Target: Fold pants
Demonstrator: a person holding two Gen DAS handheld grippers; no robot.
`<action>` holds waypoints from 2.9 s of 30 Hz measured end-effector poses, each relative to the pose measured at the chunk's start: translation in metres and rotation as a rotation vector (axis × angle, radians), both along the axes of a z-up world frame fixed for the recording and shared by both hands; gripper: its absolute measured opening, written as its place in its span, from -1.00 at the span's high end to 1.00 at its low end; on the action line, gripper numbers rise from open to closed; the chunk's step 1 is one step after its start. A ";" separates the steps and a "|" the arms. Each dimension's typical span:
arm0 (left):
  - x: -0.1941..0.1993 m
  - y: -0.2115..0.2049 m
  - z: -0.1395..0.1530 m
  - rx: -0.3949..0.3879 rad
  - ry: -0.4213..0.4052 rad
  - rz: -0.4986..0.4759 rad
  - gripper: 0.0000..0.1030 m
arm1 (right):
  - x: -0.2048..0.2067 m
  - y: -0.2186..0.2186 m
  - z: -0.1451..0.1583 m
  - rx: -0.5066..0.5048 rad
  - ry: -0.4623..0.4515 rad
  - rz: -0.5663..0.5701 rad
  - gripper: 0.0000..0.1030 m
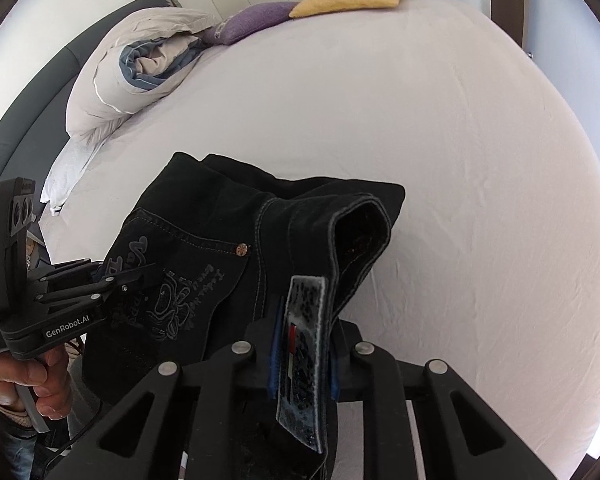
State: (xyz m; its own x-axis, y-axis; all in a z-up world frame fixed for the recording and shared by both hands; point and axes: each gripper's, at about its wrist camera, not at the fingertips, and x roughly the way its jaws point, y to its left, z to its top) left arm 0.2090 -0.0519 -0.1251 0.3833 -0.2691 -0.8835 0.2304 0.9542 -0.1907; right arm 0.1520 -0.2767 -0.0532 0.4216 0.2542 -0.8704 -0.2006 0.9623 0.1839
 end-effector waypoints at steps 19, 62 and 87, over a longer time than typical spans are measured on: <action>0.099 -0.017 0.009 0.013 -0.057 0.013 0.59 | 0.115 -0.009 0.032 -0.105 -0.084 0.033 0.63; -0.200 -0.039 0.265 0.202 -0.659 0.240 -1.00 | -0.140 -0.037 0.247 -0.124 -0.776 -0.144 -1.00; -0.175 -0.050 0.171 0.138 -0.373 0.277 -1.00 | -0.133 -0.025 0.182 -0.132 -0.433 -0.196 -1.00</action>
